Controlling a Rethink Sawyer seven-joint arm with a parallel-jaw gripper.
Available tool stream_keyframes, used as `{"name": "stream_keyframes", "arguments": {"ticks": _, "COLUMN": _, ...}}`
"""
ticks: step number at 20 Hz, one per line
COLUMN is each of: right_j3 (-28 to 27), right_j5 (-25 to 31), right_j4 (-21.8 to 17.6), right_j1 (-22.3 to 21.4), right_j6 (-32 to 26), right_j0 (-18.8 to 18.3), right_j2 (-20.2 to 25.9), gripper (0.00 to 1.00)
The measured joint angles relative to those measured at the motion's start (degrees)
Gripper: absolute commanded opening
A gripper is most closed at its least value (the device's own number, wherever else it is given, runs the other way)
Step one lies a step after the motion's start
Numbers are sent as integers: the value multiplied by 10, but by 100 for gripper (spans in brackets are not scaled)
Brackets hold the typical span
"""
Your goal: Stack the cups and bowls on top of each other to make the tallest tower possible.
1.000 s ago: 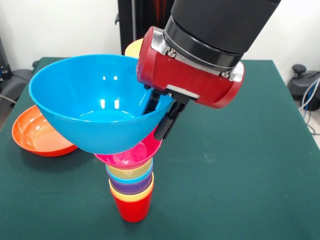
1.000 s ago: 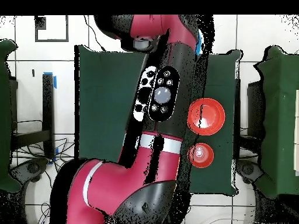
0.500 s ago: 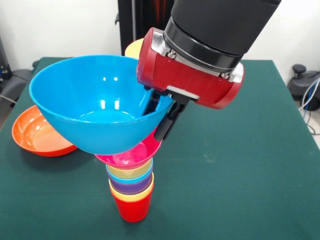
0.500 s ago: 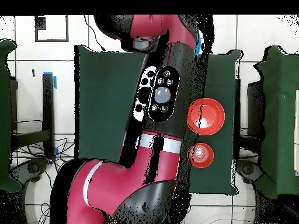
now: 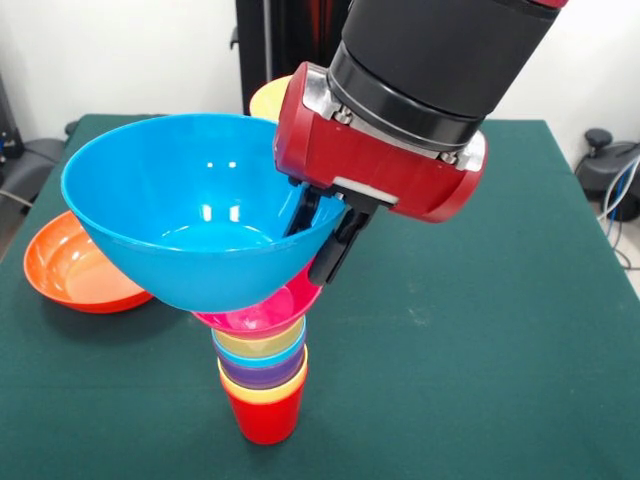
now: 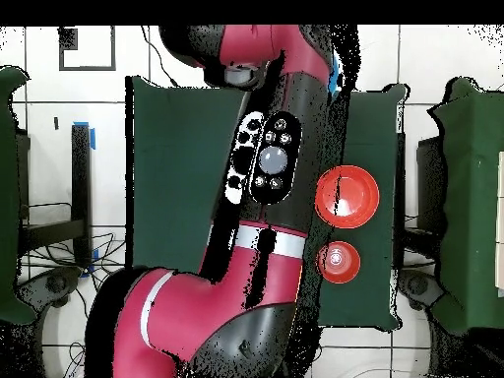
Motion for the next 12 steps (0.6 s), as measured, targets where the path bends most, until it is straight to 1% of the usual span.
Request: {"name": "stream_keyframes", "arguments": {"ticks": 12, "right_j3": 4, "right_j5": 0, "right_j4": -1, "right_j1": 0, "right_j6": 0, "right_j0": 4, "right_j2": 0, "gripper": 0}}
